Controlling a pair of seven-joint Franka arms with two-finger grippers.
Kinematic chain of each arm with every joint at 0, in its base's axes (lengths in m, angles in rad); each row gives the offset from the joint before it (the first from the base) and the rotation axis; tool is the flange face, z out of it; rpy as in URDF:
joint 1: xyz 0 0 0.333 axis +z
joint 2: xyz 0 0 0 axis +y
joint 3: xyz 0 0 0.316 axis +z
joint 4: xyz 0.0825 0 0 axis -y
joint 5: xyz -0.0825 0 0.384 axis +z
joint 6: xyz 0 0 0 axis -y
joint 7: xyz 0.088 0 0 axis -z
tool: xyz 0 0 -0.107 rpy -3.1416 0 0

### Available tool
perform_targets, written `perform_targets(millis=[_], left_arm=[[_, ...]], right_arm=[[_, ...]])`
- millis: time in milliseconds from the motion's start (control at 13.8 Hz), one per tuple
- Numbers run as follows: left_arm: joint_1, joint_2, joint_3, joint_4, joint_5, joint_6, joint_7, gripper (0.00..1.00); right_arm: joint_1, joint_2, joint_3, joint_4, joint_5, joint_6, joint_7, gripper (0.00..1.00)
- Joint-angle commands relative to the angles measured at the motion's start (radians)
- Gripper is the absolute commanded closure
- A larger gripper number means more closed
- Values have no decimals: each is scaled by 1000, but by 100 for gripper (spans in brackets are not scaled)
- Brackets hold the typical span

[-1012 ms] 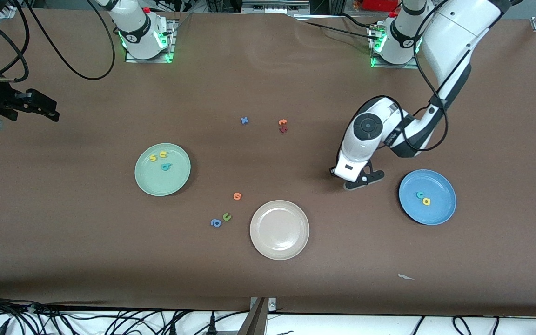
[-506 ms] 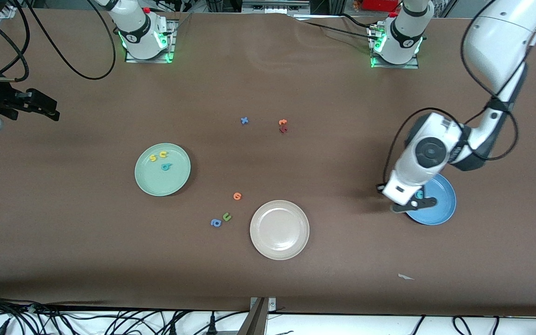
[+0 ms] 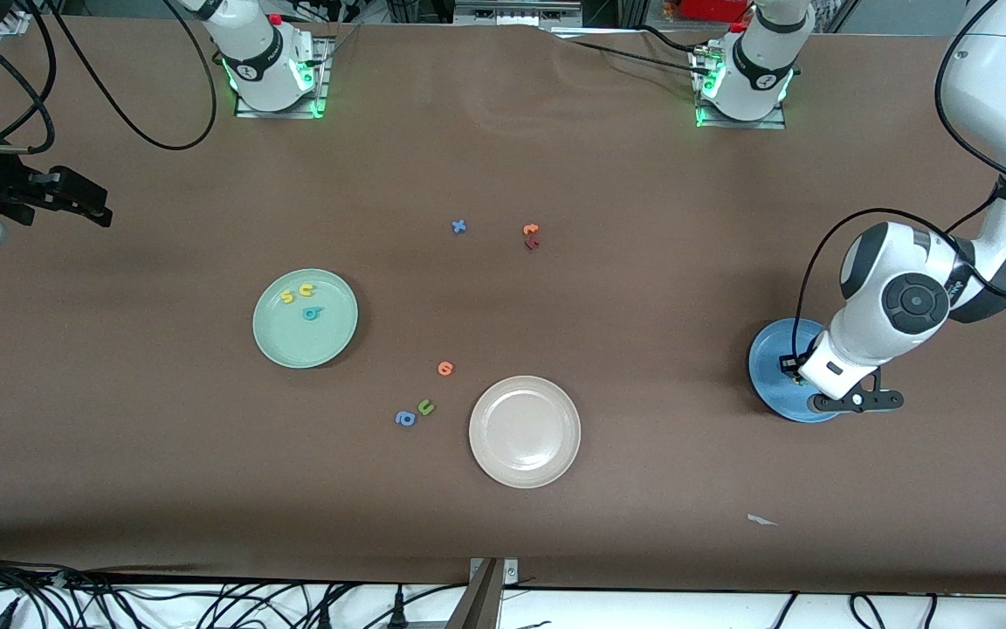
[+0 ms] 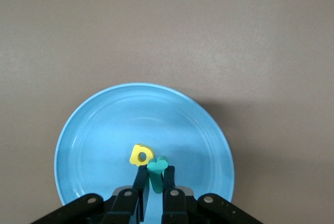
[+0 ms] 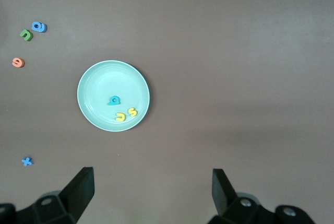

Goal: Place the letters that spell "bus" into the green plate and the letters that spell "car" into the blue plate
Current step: 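Lower the cyan letter into the blue plate and open the left gripper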

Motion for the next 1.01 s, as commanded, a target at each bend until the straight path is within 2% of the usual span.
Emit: perform_targets(millis=[0,940], left_arm=[[12,29,2,22,20,-17,49,0],[32,23,2,32,2,-17,49,0]], right_arm=[[0,-5,2,12,-8,-17,-4,0],[0,-5,2,12,-6,-17,-4,0]])
